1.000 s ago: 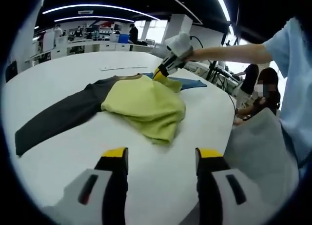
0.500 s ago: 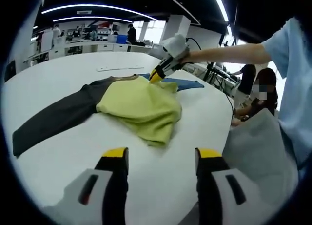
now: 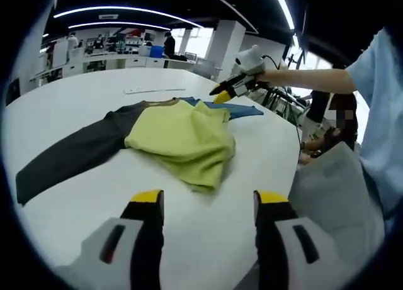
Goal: Fold the garment on the visible template until the final outline fits inside the template.
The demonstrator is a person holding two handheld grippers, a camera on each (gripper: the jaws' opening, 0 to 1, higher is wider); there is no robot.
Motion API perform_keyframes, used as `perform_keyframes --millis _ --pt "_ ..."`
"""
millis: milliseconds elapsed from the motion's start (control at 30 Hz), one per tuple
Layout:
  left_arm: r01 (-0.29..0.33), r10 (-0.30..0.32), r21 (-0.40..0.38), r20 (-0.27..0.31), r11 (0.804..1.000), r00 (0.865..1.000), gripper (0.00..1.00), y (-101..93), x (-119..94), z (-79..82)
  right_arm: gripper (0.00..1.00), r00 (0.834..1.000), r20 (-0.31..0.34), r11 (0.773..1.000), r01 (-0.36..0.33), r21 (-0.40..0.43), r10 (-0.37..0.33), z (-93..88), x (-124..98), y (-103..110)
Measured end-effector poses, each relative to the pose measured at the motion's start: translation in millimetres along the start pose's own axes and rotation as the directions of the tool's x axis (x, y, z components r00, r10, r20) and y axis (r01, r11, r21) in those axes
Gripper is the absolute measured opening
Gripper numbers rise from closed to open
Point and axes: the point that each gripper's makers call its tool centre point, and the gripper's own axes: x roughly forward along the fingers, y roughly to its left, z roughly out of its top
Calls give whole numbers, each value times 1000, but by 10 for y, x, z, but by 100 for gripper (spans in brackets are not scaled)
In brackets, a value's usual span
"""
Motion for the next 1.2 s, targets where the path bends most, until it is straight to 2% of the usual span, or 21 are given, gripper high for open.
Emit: perform_keyframes --millis 200,300,333,433,533,667,800,900,1000,1067,1200 --pt "2 -2 5 -3 1000 1000 55 5 -1 7 53 1000 26 999 7 40 -8 -100 -111 44" --pt "5 -5 4 -6 1000 1000 55 2 -3 1 66 997 67 995 30 90 -36 -79 -144 32" --pt "5 -5 4 -6 1000 1000 55 2 -4 0 71 997 67 997 25 72 -30 -96 -165 51" --pt "6 -6 1 -6 1000 1000 55 1 -7 -1 77 997 56 998 45 46 -47 -141 -185 45" --pt "6 -6 -1 -5 1000 1000 55 2 -9 -1 83 996 82 997 26 70 -31 -126 -208 98" --pt "5 -5 -3 -5 1000 1000 55 4 -17 -10 71 997 77 998 25 65 -30 -135 -240 149" --pt "6 -6 -4 -6 1000 1000 55 0 -20 -15 53 996 80 994 28 107 -36 -145 -247 143" --pt "7 -7 -8 -7 1000 1000 55 -2 -23 -23 50 997 69 990 27 141 -37 -179 -230 145" --pt "7 -7 -10 -8 1000 1000 54 1 -25 -31 40 998 53 988 22 150 -30 -220 -205 159" --pt "6 -6 -12 -9 1000 1000 54 5 -26 -36 39 998 47 988 23 155 -30 -237 -176 161" --pt "6 -6 -17 -9 1000 1000 53 2 -27 -42 28 999 30 985 24 170 -29 -270 -117 158"
